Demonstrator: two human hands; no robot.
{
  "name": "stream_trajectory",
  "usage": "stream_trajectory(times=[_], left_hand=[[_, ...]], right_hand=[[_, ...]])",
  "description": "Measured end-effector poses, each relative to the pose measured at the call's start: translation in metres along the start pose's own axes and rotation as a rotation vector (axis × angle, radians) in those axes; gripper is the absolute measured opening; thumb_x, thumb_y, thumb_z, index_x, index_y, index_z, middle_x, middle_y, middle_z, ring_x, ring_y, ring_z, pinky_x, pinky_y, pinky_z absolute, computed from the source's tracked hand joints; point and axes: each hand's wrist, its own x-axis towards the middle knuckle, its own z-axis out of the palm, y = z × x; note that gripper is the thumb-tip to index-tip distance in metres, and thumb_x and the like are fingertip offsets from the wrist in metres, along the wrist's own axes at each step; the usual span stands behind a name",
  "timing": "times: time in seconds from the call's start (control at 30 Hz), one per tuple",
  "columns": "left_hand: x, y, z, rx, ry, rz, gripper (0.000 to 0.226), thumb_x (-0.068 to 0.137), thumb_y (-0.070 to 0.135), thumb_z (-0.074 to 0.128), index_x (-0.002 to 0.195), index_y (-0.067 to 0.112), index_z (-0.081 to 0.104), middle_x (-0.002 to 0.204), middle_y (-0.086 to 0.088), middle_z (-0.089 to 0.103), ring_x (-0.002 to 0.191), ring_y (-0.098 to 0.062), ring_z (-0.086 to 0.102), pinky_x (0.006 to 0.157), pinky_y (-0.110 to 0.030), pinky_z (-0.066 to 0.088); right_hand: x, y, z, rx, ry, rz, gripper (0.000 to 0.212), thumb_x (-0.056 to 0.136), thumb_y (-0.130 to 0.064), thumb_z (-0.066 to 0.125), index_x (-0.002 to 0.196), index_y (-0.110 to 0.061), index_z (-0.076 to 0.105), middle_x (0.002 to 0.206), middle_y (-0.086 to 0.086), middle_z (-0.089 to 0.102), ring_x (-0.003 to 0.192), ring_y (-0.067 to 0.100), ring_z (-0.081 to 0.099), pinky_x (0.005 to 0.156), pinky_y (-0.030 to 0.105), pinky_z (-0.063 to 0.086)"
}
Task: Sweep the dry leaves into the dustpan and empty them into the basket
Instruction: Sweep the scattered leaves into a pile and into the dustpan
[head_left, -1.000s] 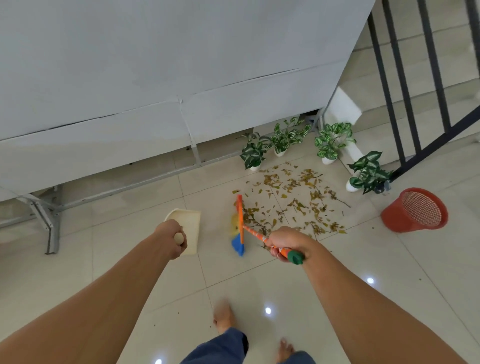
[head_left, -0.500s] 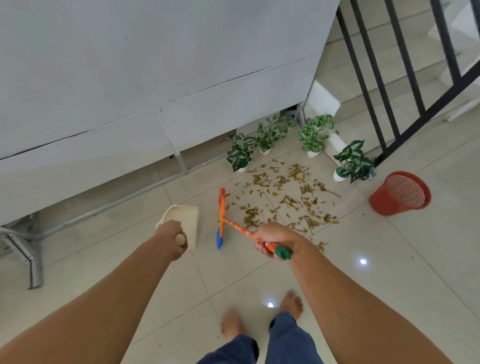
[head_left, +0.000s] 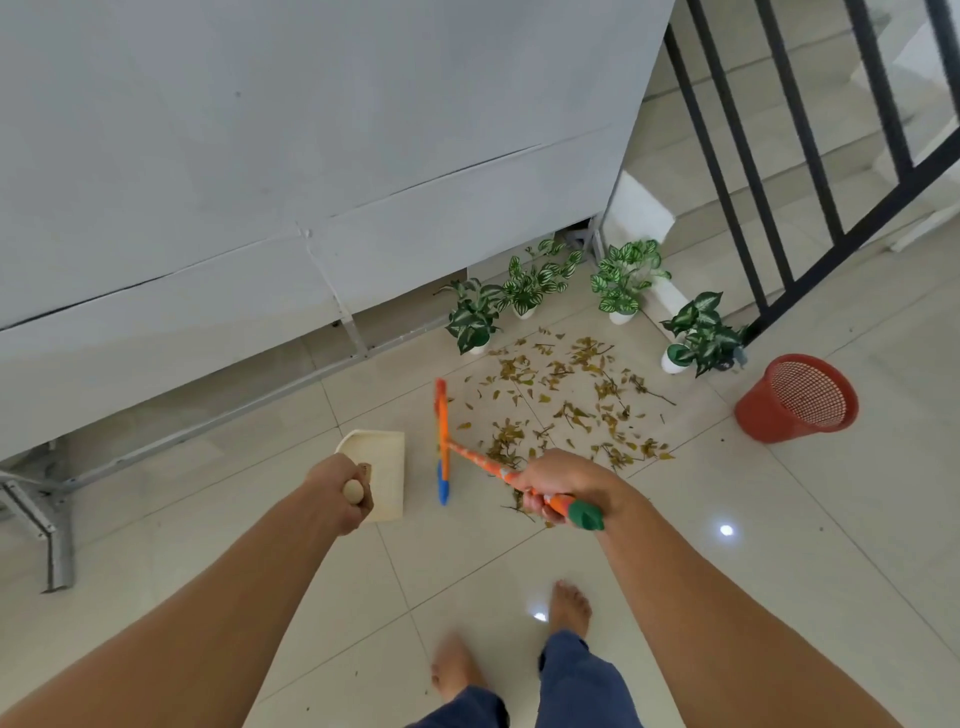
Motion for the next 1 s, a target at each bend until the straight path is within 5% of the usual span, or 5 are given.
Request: stream_trajectory(times=[0.33, 0.5, 0.73, 0.87, 1.0], left_hand=[[-0.014, 0.009, 0.015, -0.016, 0.061, 0.012, 0.019, 0.092, -0.006, 0.044, 0.085, 0.011, 0.048, 0.086, -0.013, 0.049, 0.053, -0.012, 0.045, 0.037, -0.011, 0.045], [-0.013, 0.011, 0.021, -0.033, 0.045, 0.02, 0.021, 0.094, -0.004, 0.041, 0.085, 0.013, 0.05, 0.086, -0.012, 0.051, 0.052, -0.009, 0.045, 0.038, -0.01, 0.045], [-0.011, 0.021, 0.019, 0.003, 0.04, 0.017, 0.017, 0.094, -0.005, 0.046, 0.086, 0.009, 0.048, 0.084, -0.012, 0.049, 0.043, -0.011, 0.044, 0.034, -0.011, 0.042], [-0.01, 0.022, 0.015, 0.035, 0.044, 0.009, 0.013, 0.093, -0.005, 0.047, 0.087, 0.006, 0.049, 0.082, -0.013, 0.049, 0.048, -0.011, 0.044, 0.033, -0.012, 0.042], [-0.005, 0.02, 0.01, 0.031, 0.041, -0.003, 0.015, 0.092, -0.006, 0.047, 0.091, 0.008, 0.05, 0.082, -0.013, 0.05, 0.049, -0.011, 0.044, 0.035, -0.012, 0.044]], right_hand=[[0.053, -0.02, -0.014, 0.35, -0.085, 0.026, 0.016, 0.098, -0.01, 0.046, 0.109, -0.006, 0.058, 0.064, 0.001, 0.05, 0.045, 0.005, 0.042, 0.032, 0.014, 0.037], [0.028, -0.006, -0.04, 0.423, -0.066, 0.076, 0.026, 0.096, -0.005, 0.044, 0.104, -0.012, 0.068, 0.052, 0.0, 0.056, 0.035, 0.006, 0.048, 0.028, 0.017, 0.04], [0.027, -0.027, -0.037, 0.169, -0.057, 0.023, 0.017, 0.095, -0.013, 0.052, 0.11, -0.005, 0.056, 0.06, 0.0, 0.053, 0.041, 0.004, 0.047, 0.031, 0.016, 0.038], [0.056, -0.038, -0.018, 0.305, -0.091, 0.003, 0.019, 0.097, -0.011, 0.048, 0.114, -0.005, 0.055, 0.063, 0.001, 0.05, 0.044, 0.004, 0.043, 0.031, 0.015, 0.037], [0.062, -0.029, -0.02, 0.551, -0.114, 0.035, 0.018, 0.1, -0.014, 0.045, 0.093, -0.007, 0.061, 0.059, 0.0, 0.046, 0.04, 0.003, 0.041, 0.029, 0.013, 0.037]])
